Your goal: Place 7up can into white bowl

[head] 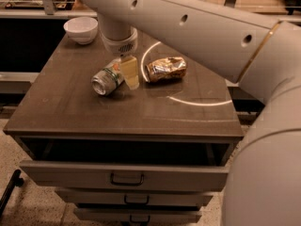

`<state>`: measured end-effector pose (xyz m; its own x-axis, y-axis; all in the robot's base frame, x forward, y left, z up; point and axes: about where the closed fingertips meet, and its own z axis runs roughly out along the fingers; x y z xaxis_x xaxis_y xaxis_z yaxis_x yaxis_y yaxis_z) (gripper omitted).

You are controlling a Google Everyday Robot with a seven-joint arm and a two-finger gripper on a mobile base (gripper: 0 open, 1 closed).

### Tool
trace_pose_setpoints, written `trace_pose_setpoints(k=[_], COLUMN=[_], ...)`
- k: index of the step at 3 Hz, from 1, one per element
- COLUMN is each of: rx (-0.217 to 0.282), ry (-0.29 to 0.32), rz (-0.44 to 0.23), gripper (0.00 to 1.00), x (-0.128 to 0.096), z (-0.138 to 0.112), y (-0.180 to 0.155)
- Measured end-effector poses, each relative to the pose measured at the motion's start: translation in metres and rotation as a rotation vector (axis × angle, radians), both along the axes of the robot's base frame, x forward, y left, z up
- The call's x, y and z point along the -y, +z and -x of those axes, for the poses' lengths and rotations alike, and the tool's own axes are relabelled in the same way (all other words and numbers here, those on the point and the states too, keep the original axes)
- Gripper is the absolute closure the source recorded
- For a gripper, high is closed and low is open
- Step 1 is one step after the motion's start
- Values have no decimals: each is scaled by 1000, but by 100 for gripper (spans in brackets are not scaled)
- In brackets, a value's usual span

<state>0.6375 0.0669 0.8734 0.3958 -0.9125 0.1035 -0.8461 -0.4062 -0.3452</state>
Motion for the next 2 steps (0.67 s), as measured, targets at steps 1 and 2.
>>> trace_pose_setpoints(k=[1, 2], rx=[5, -1], ry=[22, 50], rz=[17, 21], gripper=[31, 32], x=[-4, -10], z=[-7, -10], y=[-9, -15])
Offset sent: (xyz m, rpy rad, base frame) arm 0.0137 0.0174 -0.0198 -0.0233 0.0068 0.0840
